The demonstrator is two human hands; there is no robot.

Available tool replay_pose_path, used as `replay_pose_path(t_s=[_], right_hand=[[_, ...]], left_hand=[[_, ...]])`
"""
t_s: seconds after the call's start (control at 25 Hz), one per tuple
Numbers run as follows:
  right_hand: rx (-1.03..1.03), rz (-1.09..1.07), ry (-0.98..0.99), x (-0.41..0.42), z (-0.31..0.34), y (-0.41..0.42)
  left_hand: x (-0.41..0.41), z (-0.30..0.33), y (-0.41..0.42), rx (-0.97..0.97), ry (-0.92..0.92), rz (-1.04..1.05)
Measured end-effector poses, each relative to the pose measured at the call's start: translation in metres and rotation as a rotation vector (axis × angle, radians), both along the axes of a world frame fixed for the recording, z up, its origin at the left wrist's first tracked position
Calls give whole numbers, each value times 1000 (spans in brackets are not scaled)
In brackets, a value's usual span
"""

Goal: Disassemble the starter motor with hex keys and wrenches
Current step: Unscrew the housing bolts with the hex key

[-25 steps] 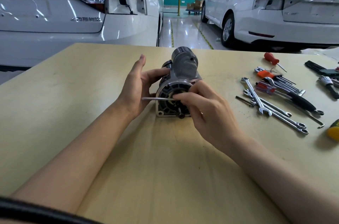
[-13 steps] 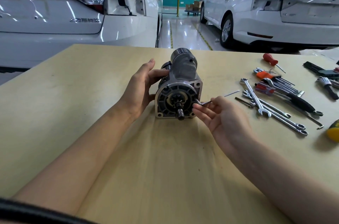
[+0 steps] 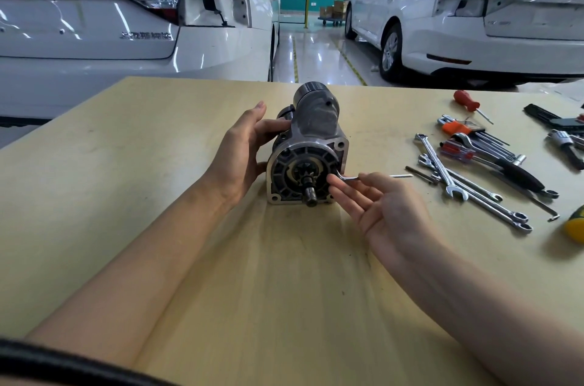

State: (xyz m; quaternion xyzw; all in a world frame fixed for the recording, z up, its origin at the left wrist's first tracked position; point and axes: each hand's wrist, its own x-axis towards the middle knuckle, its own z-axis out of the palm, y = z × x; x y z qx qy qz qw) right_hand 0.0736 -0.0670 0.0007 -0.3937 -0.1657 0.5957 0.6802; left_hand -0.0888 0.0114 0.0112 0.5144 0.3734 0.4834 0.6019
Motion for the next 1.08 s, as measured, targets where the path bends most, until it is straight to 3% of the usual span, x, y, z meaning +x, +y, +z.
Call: replay_pose_path(t_s=[0.48, 0.6, 0.8, 0.92, 1.08], right_hand=[[-63, 16, 167, 0, 0, -5], [-50, 22, 143, 1, 2, -5], [7, 8, 38, 4, -3, -5], [98, -36, -116, 6, -4, -5], [281, -130, -634, 7, 2, -7]], left_hand=[[1, -6, 2, 41, 18, -16], [3, -7, 2, 116, 86, -8], [3, -5, 2, 110, 45, 21], [3, -6, 3, 112, 37, 17], [2, -6, 3, 111, 56, 14]])
